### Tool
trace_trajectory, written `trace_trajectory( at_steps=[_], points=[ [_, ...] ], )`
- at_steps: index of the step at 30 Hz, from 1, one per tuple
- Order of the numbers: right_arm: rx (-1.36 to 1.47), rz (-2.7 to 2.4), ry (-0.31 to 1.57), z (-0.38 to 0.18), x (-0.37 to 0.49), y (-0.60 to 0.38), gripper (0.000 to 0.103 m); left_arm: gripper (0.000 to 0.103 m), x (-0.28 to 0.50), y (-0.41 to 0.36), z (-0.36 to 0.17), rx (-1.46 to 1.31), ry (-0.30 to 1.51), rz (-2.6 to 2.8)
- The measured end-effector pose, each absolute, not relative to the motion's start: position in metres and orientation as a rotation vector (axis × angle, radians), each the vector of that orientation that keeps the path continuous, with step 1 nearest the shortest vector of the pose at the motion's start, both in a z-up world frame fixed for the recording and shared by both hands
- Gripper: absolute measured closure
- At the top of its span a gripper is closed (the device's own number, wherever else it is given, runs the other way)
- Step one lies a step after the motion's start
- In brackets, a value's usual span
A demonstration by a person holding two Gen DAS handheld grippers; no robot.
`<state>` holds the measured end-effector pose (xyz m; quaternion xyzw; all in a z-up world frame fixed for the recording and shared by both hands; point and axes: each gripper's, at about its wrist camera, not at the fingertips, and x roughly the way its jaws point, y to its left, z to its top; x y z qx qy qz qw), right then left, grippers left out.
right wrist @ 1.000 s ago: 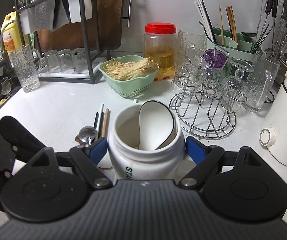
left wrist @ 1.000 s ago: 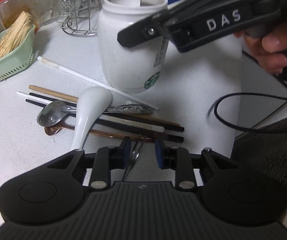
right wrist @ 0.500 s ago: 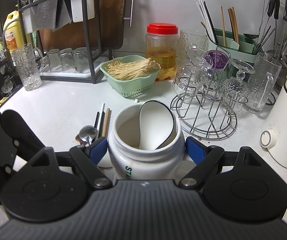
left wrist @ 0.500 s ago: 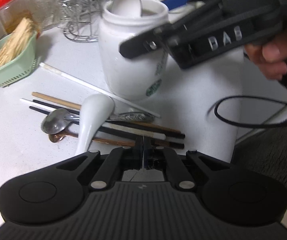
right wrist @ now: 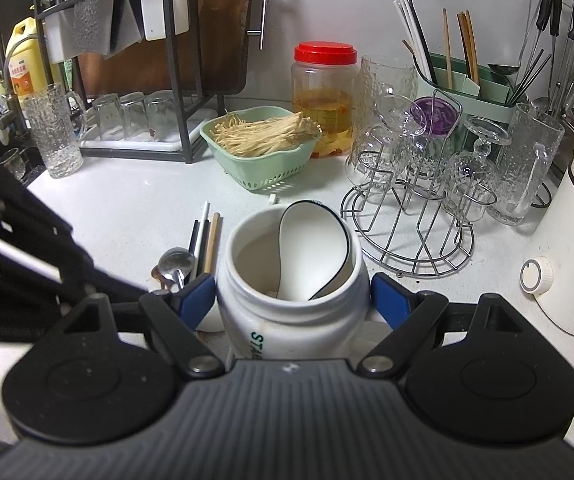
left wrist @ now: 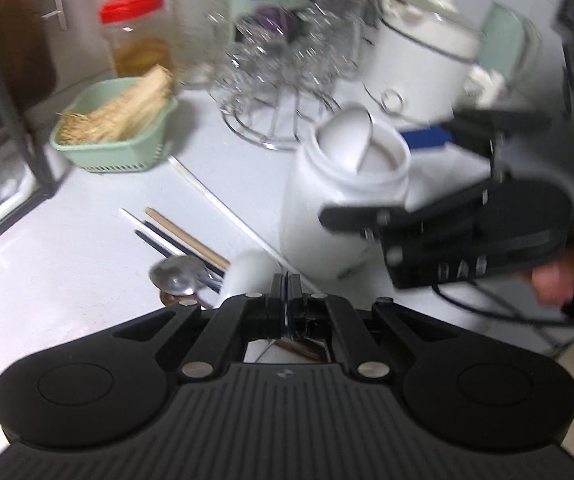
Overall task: Organize utensils
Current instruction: 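Lift the metal fork and lower it into the mug with the left tool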
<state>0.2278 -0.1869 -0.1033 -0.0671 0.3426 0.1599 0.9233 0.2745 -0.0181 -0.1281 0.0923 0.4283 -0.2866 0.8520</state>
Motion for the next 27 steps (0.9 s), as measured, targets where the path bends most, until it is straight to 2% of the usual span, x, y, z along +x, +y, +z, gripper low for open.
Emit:
trace_trajectory(
  at_steps=[27],
  points=[
    [-0.153, 0.36, 0.7, -0.104, 0.228, -0.187, 0.016, 0.102, 0.282, -0.016, -0.039, 0.119, 0.74, -0.488]
  ],
)
